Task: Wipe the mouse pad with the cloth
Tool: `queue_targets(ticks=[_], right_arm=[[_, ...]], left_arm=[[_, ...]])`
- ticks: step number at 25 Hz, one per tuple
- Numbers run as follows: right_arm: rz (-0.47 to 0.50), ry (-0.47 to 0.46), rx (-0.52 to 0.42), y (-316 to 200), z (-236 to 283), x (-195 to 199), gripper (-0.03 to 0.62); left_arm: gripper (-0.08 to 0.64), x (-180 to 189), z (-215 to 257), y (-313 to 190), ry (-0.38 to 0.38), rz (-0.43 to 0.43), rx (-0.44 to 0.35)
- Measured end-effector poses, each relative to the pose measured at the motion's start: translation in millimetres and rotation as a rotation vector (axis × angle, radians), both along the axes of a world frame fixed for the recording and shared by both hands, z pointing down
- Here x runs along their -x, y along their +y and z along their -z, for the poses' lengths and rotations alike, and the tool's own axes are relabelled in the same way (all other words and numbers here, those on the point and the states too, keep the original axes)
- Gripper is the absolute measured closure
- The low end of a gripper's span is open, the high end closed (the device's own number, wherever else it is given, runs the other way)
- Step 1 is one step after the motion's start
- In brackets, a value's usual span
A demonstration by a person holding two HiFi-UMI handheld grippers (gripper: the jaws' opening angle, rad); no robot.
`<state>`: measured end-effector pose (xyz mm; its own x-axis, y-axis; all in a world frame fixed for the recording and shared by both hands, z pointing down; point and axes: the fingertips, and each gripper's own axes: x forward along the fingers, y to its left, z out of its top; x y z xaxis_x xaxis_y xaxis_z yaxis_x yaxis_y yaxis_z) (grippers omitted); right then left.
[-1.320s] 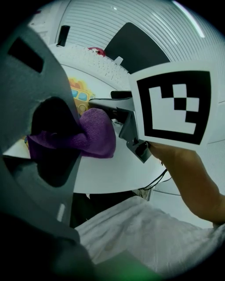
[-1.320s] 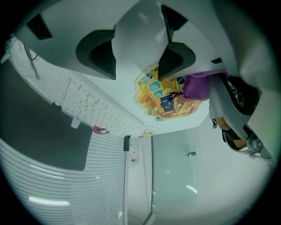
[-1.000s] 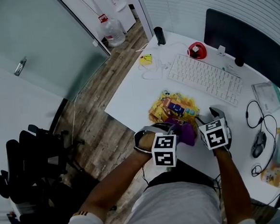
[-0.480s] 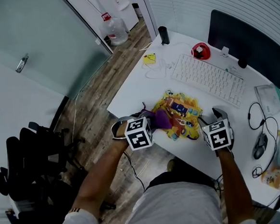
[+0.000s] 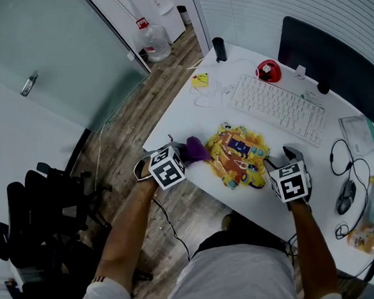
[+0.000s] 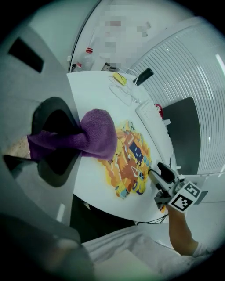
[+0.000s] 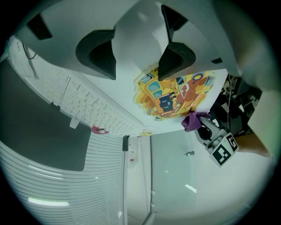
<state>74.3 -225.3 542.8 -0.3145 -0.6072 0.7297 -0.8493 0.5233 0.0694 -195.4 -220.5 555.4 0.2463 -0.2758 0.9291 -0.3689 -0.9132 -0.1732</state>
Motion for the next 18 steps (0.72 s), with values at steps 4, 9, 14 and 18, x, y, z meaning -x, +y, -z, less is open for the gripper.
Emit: queue_targets(ticks=[4, 9, 14, 18], right_arm=[[0.014, 0.004, -0.008, -0.3, 0.0, 0.6, 0.331], [0.020, -0.012, -0.051, -0.4, 12.8, -2.5, 0.333], [0.041, -0.091, -0.106, 6.3, 41.4, 0.0, 0.333], [0.071, -0.186, -0.182, 14.8, 76.2, 5.0, 0.333]], left_arm=[[0.477, 2.2, 2.7, -2.6, 0.020, 0.045, -0.019], [0.477, -13.7, 20.7, -2.8, 0.101, 0.075, -0.074], [0.477, -49.0, 60.7, -0.1, 0.287, 0.104, -0.158], [0.477, -79.9, 101.5, 6.3, 0.461, 0.127, -0.235]])
